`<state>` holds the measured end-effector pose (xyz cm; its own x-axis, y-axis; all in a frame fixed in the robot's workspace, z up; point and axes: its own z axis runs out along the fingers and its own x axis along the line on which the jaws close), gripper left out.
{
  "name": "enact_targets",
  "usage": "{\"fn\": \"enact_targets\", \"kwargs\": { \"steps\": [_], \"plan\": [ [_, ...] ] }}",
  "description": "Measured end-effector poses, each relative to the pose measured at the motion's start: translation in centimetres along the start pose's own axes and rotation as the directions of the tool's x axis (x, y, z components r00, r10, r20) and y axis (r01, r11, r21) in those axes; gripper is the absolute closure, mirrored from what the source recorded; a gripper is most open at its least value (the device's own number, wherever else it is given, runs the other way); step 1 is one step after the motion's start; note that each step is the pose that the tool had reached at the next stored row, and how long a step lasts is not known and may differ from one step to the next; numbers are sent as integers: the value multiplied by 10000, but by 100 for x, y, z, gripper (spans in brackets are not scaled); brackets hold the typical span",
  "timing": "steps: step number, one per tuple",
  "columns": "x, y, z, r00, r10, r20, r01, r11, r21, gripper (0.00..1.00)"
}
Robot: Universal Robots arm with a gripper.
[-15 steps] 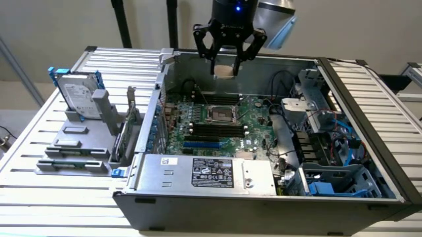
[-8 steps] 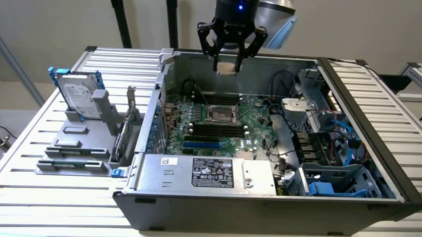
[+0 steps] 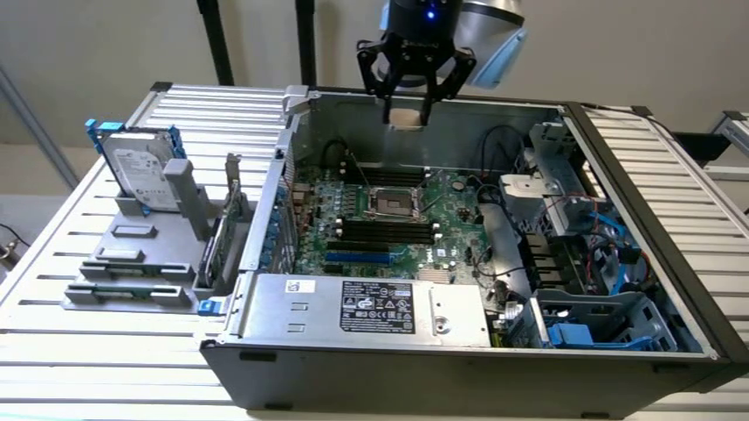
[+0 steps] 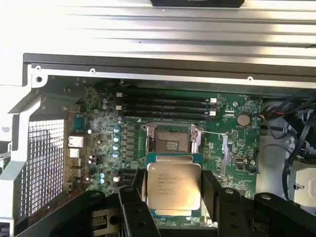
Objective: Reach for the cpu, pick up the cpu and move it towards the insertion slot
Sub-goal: 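Pick up the cpu and move it towards the insertion slot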
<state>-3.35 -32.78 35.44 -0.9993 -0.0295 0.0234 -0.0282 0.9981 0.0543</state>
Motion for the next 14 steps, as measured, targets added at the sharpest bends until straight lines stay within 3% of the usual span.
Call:
{"fn": "enact_targets", "kwargs": {
  "steps": [4,14],
  "plan": [
    [-13,48,25,10000,16,0,-16,10000,7,45],
    [-13,49,25,10000,16,-1,-16,10000,8,45]
  ]
}}
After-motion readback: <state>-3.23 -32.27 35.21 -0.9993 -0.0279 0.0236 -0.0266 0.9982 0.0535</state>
